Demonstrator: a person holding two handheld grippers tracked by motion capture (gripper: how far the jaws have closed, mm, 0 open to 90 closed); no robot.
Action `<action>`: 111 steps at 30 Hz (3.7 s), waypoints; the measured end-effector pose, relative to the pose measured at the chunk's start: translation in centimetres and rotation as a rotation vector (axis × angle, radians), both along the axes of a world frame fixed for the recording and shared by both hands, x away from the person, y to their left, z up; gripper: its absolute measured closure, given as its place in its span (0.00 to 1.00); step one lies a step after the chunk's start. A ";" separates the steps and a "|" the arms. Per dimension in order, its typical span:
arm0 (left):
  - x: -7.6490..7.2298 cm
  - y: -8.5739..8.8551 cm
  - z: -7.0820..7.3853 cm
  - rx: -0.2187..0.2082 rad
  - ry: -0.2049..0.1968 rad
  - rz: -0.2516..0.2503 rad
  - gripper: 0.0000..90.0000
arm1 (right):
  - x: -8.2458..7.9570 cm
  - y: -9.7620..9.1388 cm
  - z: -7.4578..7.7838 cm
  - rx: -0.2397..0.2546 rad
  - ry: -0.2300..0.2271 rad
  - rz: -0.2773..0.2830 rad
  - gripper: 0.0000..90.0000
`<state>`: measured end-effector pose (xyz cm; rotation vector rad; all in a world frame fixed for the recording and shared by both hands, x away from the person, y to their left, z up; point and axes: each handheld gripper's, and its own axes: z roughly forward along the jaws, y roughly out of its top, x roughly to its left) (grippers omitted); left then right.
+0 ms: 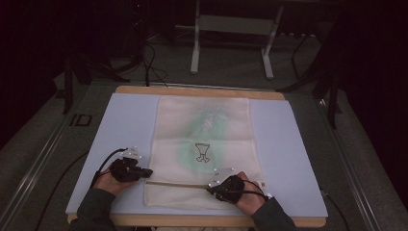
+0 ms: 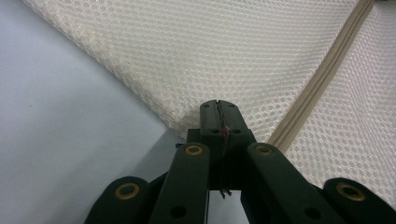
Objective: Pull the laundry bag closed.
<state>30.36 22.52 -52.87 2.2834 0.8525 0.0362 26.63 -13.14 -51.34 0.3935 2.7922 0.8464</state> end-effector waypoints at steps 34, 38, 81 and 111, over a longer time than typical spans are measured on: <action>0.0 0.0 0.0 0.001 0.002 0.001 1.00 | 0.3 -3.2 -0.1 -0.002 0.009 -0.057 0.91; 0.0 0.0 0.0 0.001 0.002 0.001 1.00 | 0.2 -3.5 -0.2 0.001 0.010 -0.067 0.91; 0.0 -0.1 0.0 0.005 0.001 0.002 1.00 | 0.2 -6.4 0.0 0.006 0.023 -0.125 0.91; 0.0 0.0 0.0 0.006 0.001 0.002 1.00 | 0.2 -8.8 0.2 0.013 0.044 -0.163 0.91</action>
